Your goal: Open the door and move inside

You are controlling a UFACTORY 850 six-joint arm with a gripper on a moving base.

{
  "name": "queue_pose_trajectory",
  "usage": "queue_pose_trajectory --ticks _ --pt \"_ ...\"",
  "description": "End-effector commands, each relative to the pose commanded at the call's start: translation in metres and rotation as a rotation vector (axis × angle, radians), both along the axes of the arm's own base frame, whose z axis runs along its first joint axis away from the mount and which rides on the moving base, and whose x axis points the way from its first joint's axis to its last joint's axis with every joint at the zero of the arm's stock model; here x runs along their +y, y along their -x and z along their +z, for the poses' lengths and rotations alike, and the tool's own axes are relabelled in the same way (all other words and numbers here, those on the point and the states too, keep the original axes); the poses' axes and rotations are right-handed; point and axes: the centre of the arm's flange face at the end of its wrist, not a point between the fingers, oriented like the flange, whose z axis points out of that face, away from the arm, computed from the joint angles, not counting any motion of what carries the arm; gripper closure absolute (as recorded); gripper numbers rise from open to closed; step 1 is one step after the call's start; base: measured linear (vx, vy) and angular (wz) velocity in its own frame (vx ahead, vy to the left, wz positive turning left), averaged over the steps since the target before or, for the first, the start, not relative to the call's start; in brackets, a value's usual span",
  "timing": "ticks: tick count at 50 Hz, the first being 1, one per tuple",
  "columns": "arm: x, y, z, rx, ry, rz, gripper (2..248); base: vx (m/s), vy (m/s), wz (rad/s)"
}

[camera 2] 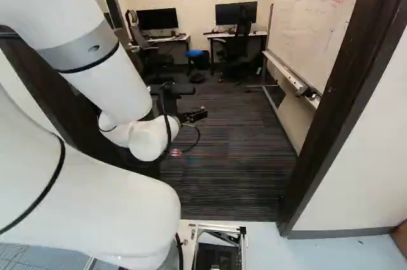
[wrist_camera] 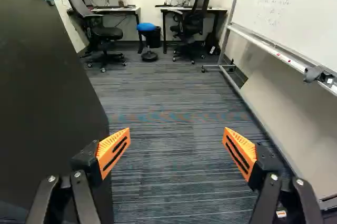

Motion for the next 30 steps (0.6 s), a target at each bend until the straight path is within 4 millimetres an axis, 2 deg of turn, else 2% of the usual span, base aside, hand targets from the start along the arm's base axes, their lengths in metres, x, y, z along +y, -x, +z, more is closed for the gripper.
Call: queue_pose_trajectory --ticks 30 --pt "0.0 0.0 0.0 0.0 0.0 0.0 3 0.008 0.004 0.004"
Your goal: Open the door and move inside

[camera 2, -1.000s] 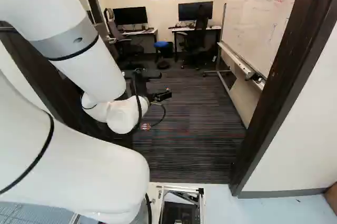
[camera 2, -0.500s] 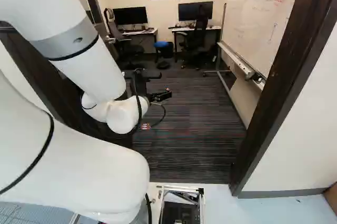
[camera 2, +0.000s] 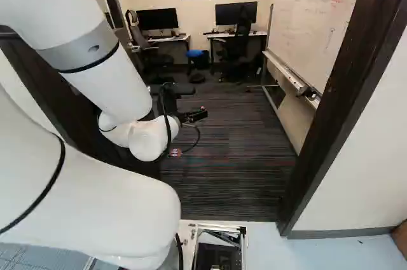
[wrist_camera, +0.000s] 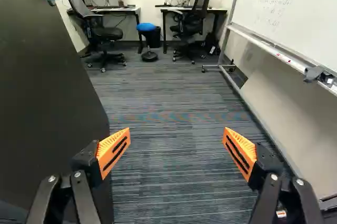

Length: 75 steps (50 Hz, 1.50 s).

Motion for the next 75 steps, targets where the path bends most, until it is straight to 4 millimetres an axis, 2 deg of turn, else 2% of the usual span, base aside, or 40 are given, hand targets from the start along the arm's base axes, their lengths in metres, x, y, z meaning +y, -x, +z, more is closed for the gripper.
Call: queue_pose_trajectory --ticks 6,48,75 --pt "0.0 0.0 0.0 0.0 0.0 0.0 3 0.195 0.004 0.038" --pt "0.0 0.0 0.0 0.0 0.0 0.0 3 0.166 -0.105 0.003" --pt "0.0 0.0 0.0 0.0 0.0 0.0 3 0.146 -0.021 -0.012"
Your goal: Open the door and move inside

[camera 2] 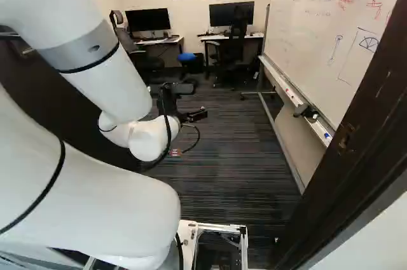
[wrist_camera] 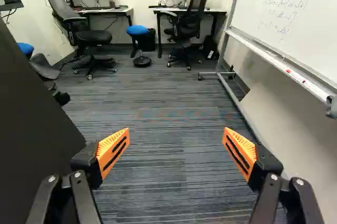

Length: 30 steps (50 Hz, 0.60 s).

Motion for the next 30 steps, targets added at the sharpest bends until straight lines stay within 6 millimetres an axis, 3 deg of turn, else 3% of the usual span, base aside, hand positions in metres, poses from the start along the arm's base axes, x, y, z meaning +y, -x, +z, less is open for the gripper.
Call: queue_pose_trajectory --ticks 30 --pt "0.0 0.0 0.0 0.0 0.0 0.0 3 0.15 -0.001 -0.011"
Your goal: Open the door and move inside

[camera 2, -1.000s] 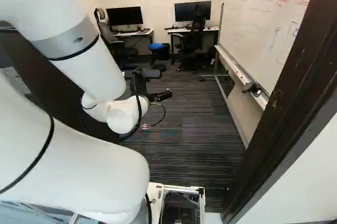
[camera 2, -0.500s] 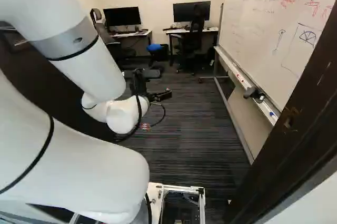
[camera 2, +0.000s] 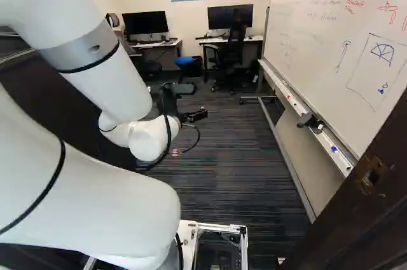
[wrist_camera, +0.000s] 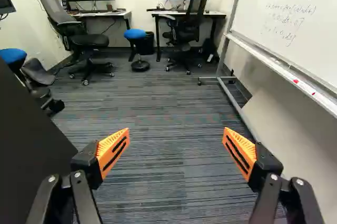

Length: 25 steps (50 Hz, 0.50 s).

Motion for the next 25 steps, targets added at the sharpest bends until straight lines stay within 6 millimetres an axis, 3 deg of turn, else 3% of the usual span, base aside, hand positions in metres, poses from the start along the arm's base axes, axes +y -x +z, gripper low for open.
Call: queue_pose_trajectory --ticks 25 --pt "0.0 0.0 0.0 0.0 0.0 0.0 3 0.184 0.003 -0.006"
